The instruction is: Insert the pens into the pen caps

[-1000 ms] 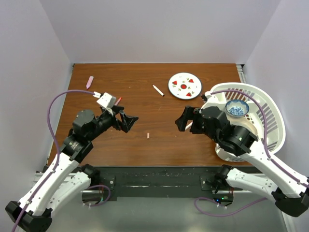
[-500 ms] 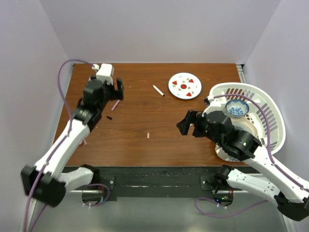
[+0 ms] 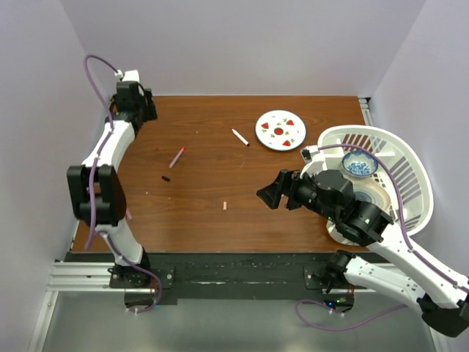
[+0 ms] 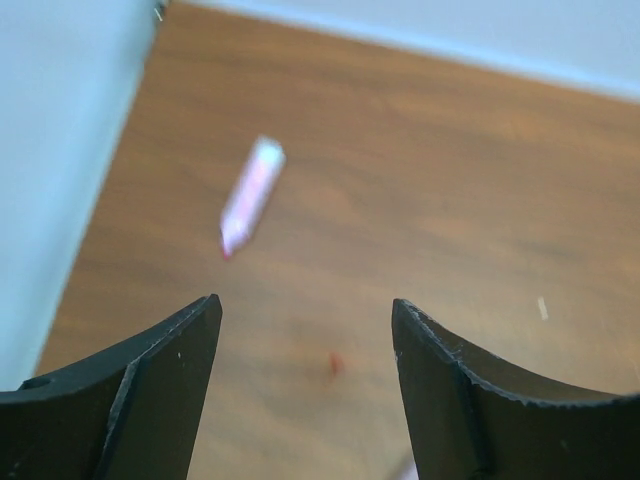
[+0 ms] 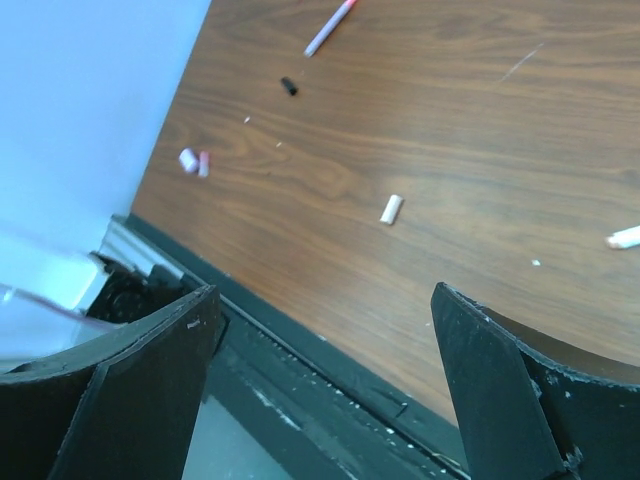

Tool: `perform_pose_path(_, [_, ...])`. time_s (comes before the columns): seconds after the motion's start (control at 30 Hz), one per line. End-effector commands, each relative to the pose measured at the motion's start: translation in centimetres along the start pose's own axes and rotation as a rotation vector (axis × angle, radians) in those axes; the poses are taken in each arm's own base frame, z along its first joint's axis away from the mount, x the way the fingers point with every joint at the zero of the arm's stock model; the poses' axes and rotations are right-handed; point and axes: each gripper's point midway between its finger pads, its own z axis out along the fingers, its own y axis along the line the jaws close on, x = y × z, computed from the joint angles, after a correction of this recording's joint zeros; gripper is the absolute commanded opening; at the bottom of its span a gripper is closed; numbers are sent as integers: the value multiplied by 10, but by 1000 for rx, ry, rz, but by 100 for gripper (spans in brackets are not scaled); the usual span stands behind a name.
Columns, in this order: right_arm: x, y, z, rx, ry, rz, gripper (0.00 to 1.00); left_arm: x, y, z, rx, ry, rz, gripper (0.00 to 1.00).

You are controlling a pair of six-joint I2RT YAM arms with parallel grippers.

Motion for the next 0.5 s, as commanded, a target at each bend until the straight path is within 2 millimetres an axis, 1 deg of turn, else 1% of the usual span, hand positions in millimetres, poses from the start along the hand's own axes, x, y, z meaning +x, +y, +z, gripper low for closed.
perform_pose_path(0.0, [-7,20,1,-106,-32,25,90,-32,7,44,46,-57,-9,74])
perform_pose_path(0.03, [-7,20,1,-105,-38,29,90,-25,4,60,72,-54,-4,74])
perform_pose_path(0.07, [-7,20,2,-109,-40,33,90,-24,11,68,76,-54,-14,74])
perform_pose_path(0.1, [-10,21,2,-115,-54,37,89,-32,10,72,97,-70,-29,75])
perform_pose_path(0.13, [-10,21,3,-117,-57,38,89,-22,11,86,100,-45,-37,75])
perform_pose_path(0.17, [-11,22,3,-120,-61,33,90,-21,19,93,91,-38,-46,75])
perform_pose_path(0.2, [-11,21,3,-115,-62,30,90,-37,20,97,93,-65,-47,74])
perform_pose_path(0.23, [-13,21,2,-111,-67,25,90,-20,25,112,81,-14,-41,74])
perform_pose_path(0.27, [-14,20,2,-106,-73,27,90,-19,29,118,67,-4,-37,73])
perform_pose_path(0.3, [-16,20,1,-106,-83,28,89,-30,31,121,56,-23,-25,73])
perform_pose_path(0.33, [-17,21,0,-112,-93,29,89,-14,33,133,50,12,-17,73])
perform_pose_path(0.37, [-19,21,-1,-115,-105,31,89,-14,36,138,43,14,-13,72])
perform_pose_path(0.4, [-22,23,0,-124,-117,32,89,-18,41,141,21,5,-12,72])
perform_pose_path(0.43, [-21,23,-1,-128,-120,33,89,-6,43,150,18,29,-14,71])
perform_pose_path(0.47, [-23,24,-1,-132,-127,33,88,-6,49,154,8,28,-22,71])
